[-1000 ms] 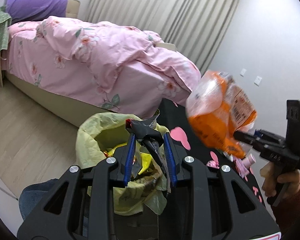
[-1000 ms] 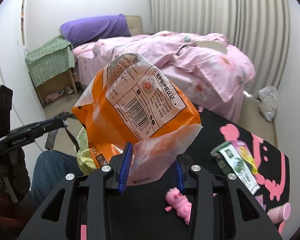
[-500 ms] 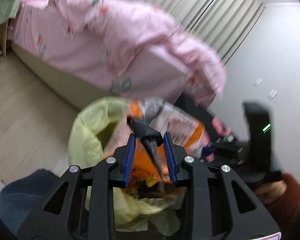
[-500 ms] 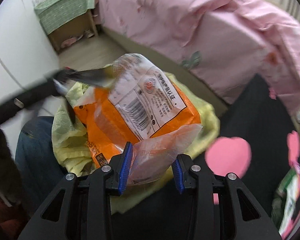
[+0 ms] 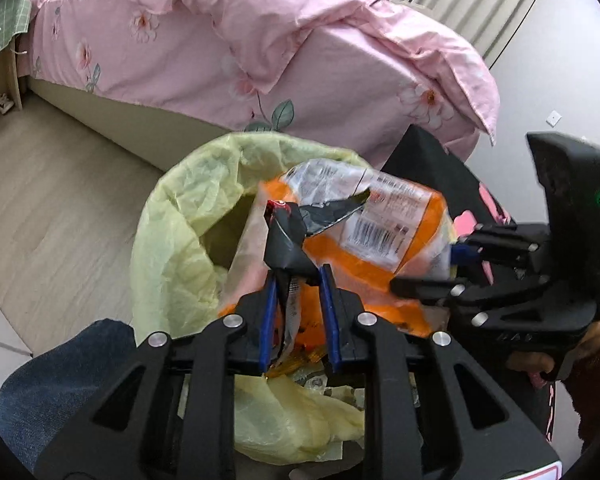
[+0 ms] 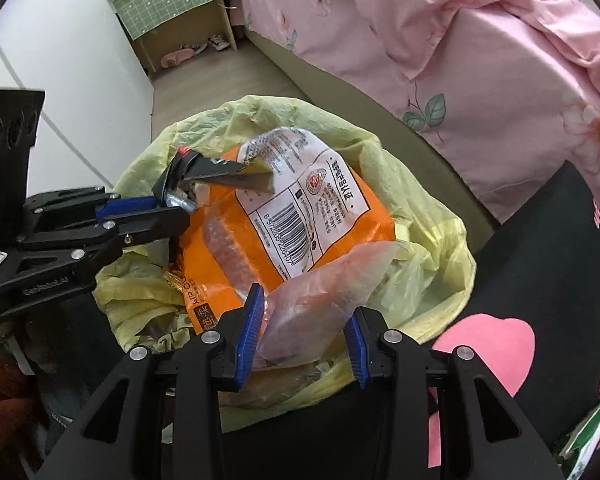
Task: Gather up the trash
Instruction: 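Carry the black wrapper and orange bag to the yellow bag and release both, then move the left tool back to the table and grasp the milk carton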
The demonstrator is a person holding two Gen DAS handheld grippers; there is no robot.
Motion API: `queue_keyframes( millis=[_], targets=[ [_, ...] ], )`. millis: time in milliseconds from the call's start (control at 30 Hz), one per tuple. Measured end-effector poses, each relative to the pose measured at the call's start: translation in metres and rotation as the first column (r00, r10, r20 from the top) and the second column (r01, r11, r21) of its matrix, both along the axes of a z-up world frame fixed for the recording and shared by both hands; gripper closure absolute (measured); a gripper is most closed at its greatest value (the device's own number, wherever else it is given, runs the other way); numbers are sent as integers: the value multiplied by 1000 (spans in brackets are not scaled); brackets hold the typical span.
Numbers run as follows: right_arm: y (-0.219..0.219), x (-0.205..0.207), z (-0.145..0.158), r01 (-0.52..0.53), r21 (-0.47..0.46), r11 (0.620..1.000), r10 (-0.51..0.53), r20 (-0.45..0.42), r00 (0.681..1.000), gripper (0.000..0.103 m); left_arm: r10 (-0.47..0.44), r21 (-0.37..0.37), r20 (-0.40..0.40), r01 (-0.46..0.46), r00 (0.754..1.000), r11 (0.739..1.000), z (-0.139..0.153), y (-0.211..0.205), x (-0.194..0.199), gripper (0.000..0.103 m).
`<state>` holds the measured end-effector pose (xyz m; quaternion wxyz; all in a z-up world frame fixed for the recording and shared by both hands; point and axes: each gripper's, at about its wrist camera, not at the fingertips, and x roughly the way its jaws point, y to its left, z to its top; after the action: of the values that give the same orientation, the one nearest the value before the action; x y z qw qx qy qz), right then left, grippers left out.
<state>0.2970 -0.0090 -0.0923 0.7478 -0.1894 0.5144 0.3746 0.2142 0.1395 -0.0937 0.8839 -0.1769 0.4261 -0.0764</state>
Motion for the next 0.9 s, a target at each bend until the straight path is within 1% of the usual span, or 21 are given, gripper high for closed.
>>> queue_keyframes(
  millis=[33, 67, 100, 133, 167, 200, 233, 267, 333, 400, 433, 467, 533, 600, 633, 700, 733, 767, 833, 900],
  targets=[
    [2, -3, -2, -6, -10, 1000, 6, 3, 1000, 65, 17, -4, 14, -16, 1000, 1000, 4, 3, -2, 84],
    [2, -4, -3, -5, -17, 1000, 6, 5, 1000, 63, 31, -6, 21, -31, 999, 1000, 7, 6, -2, 81],
    [2, -4, -4, -4, -19, 1000, 4, 3, 1000, 58, 43, -8, 30, -42, 999, 999, 10, 9, -3, 76],
    [0, -7, -3, -4, -10, 1000, 4, -5, 1000, 49, 60, -6, 45, -60, 997, 998, 15, 12, -5, 71],
    [-1, -8, -1, -1, -6, 1000, 1, -1, 1000, 45, 80, 1, 63, -80, 995, 997, 21, 15, -7, 62],
    [-2, -10, 2, 5, -1, 1000, -5, 6, 1000, 37, 95, 11, 77, -96, 993, 995, 25, 17, -8, 55],
    [-4, -13, 7, 11, 6, 1000, -11, 24, 1000, 34, 110, 25, 91, -113, 990, 993, 30, 18, -9, 53],
    [-5, -17, 11, 14, 10, 1000, -15, 41, 999, 34, 123, 39, 101, -127, 987, 991, 35, 19, -10, 51],
    [-10, -25, 23, 34, 27, 999, -36, 87, 996, 34, 138, 61, 119, -146, 983, 987, 45, 19, -12, 51],
    [-15, -29, 30, 46, 53, 998, -51, 100, 994, 34, 146, 99, 143, -161, 979, 982, 56, 16, -17, 51],
    [-23, -33, 38, 63, 84, 994, -71, 101, 992, 34, 145, 114, 151, -163, 978, 980, 60, 14, -18, 50],
    [-27, -35, 41, 72, 98, 993, -82, 104, 991, 34, 138, 132, 162, -161, 977, 978, 65, 11, -21, 50],
    [-47, -47, 57, 91, 158, 983, -113, 136, 984, 34, 118, 156, 183, -147, 976, 977, 74, 3, -25, 50],
    [-60, -54, 65, 98, 175, 980, -127, 163, 978, 34, 97, 177, 203, -134, 974, 975, 83, -6, -28, 50],
    [-75, -64, 73, 113, 173, 978, -145, 186, 972, 34, 82, 189, 216, -124, 973, 974, 88, -13, -31, 50],
    [-91, -71, 79, 129, 179, 975, -165, 205, 965, 34, 60, 200, 227, -107, 972, 974, 93, -24, -32, 50],
    [-110, -84, 86, 153, 190, 970, -196, 232, 953, 34, 45, 203, 235, -94, 971, 975, 96, -31, -34, 50],
    [-118, -89, 89, 167, 196, 966, -214, 247, 945, 34, 30, 205, 240, -81, 970, 975, 99, -39, -36, 50],
    [-152, -112, 101, 230, 214, 949, -289, 307, 907, 34, -10, 209, 247, -43, 969, 977, 103, -56, -39, 50],
    [-181, -126, 105, 301, 216, 929, -359, 327, 874, 34, -46, 209, 252, -8, 967, 978, 106, -70, -41, 50]
  ],
)
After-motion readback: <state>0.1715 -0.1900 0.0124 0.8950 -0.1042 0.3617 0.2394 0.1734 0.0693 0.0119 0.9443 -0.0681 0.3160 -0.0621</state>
